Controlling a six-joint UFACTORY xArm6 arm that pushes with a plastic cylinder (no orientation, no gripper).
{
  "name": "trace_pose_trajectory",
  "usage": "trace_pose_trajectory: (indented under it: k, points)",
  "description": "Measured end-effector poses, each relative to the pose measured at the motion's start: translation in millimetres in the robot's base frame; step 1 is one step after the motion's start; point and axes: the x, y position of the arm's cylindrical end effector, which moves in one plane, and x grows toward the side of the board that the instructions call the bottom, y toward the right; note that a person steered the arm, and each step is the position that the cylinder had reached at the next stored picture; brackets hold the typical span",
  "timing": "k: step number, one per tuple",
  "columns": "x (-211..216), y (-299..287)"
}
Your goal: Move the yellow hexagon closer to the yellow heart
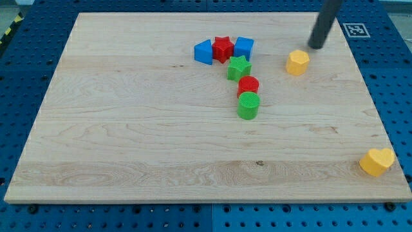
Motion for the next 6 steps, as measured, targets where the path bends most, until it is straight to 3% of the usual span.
trace_pose_trajectory:
  k: [2,3,4,5,6]
  points:
    - [90.3,-16.9]
    - [85.2,-17.1]
    - [51.7,-36.5]
    - [78.6,-51.3]
    - [153.5,-43.5]
